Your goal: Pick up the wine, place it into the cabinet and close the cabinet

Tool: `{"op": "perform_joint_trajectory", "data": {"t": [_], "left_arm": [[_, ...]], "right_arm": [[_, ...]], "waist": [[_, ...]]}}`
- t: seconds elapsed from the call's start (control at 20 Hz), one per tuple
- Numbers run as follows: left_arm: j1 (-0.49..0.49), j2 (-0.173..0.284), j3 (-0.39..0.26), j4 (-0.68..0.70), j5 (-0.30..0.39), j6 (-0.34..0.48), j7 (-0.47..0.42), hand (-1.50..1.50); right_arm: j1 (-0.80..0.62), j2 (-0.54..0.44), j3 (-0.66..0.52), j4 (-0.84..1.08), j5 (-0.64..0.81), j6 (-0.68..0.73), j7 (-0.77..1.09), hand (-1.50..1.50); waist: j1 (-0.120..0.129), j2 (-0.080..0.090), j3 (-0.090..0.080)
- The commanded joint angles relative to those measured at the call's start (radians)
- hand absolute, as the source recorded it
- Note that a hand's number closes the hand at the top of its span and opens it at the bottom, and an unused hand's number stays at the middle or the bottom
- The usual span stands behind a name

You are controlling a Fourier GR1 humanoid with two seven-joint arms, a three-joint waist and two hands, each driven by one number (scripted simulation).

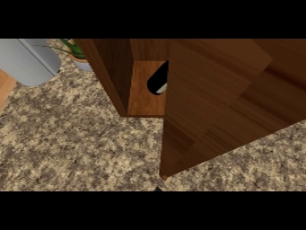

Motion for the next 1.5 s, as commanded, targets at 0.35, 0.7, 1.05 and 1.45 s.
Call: {"op": "perform_joint_trajectory", "data": {"t": [0.35,0.7,1.05,1.45], "left_arm": [[-0.069,-0.024,-0.006,-0.023,0.008,0.019,0.072,-1.5],[-0.059,-0.077,-0.007,0.059,-0.02,-0.024,0.048,-1.5],[-0.103,-0.102,-0.022,0.028,-0.051,0.024,0.089,-1.5],[-0.097,-0.114,0.045,0.021,-0.062,0.015,0.127,-1.5]], "right_arm": [[-0.405,0.148,-0.093,0.297,-0.2,-0.148,-0.045,1.5],[-0.733,0.155,-0.219,0.6,-0.343,-0.227,-0.119,1.5],[-0.952,0.156,-0.324,0.91,-0.284,-0.141,-0.201,1.5],[-0.909,0.127,-0.517,1.142,-0.361,0.042,-0.38,1.5]], "waist": [[0.032,0.012,0.001],[0.022,0.008,0.001],[0.016,0.007,0.002],[0.007,0.01,0.003]]}}
